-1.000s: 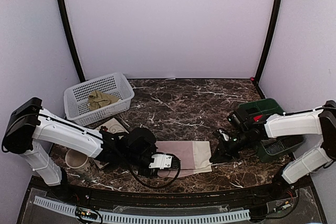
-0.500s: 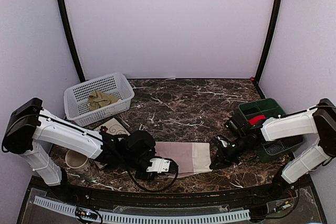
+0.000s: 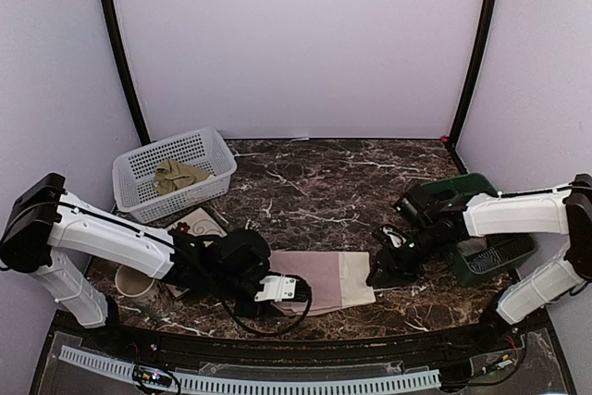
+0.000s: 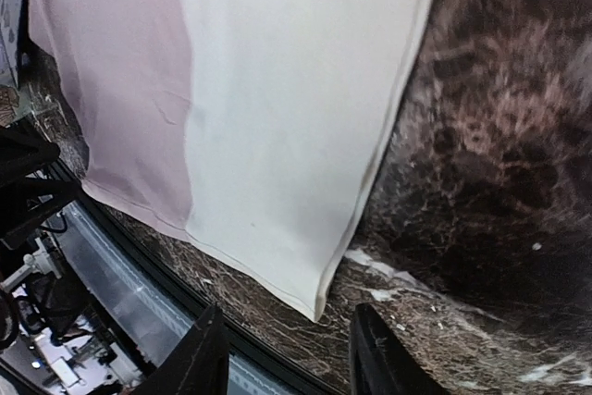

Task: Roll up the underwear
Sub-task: Smooth out the underwear at the center of the board.

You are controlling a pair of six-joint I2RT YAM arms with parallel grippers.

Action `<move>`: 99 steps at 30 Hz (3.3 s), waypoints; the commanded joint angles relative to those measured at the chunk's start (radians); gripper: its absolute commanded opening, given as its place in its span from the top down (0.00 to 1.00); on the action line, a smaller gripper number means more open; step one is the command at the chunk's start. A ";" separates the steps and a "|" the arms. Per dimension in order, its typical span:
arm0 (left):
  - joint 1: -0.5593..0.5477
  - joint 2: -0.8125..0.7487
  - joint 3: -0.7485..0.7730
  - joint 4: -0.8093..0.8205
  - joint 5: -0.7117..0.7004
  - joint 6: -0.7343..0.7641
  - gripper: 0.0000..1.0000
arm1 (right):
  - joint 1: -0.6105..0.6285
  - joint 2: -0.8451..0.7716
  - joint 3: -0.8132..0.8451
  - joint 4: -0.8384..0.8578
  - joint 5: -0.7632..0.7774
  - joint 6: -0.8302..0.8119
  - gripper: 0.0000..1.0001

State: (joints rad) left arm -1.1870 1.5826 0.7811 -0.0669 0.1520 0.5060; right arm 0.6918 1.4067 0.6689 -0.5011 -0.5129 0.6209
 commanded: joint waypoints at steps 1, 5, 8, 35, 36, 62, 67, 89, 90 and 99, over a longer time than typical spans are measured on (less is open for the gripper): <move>0.060 -0.095 0.024 -0.051 -0.022 -0.145 0.57 | 0.000 -0.035 0.087 -0.059 0.068 -0.065 0.53; 0.181 -0.091 0.088 -0.079 -0.040 -0.255 0.52 | 0.002 0.034 0.161 0.022 0.039 -0.097 0.50; 0.273 -0.020 0.196 -0.163 0.002 -0.317 0.51 | 0.003 0.115 0.256 0.050 0.044 -0.137 0.51; 0.359 0.152 0.229 -0.472 0.064 -0.384 0.62 | 0.013 0.369 0.192 0.123 0.073 -0.187 0.64; 0.359 0.132 0.233 -0.458 0.094 -0.381 0.62 | 0.014 0.365 0.188 0.123 0.073 -0.187 0.64; 0.480 0.340 0.437 -0.519 0.170 -0.282 0.78 | 0.008 0.344 0.166 0.117 0.094 -0.173 0.65; 0.482 0.308 0.410 -0.520 0.146 -0.284 0.88 | 0.004 0.347 0.157 0.115 0.099 -0.170 0.65; 0.463 0.172 0.440 -0.457 0.169 -0.299 0.60 | -0.015 0.335 0.178 0.129 0.103 -0.153 0.66; 0.450 0.171 0.437 -0.452 0.179 -0.299 0.60 | -0.015 0.327 0.181 0.131 0.095 -0.154 0.66; 0.395 0.229 0.376 -0.459 0.179 -0.330 0.69 | -0.020 0.291 0.201 0.105 0.088 -0.148 0.66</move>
State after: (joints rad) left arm -0.7845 1.7947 1.1992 -0.5179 0.3302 0.1959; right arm 0.6788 1.7065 0.8711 -0.3134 -0.4728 0.4587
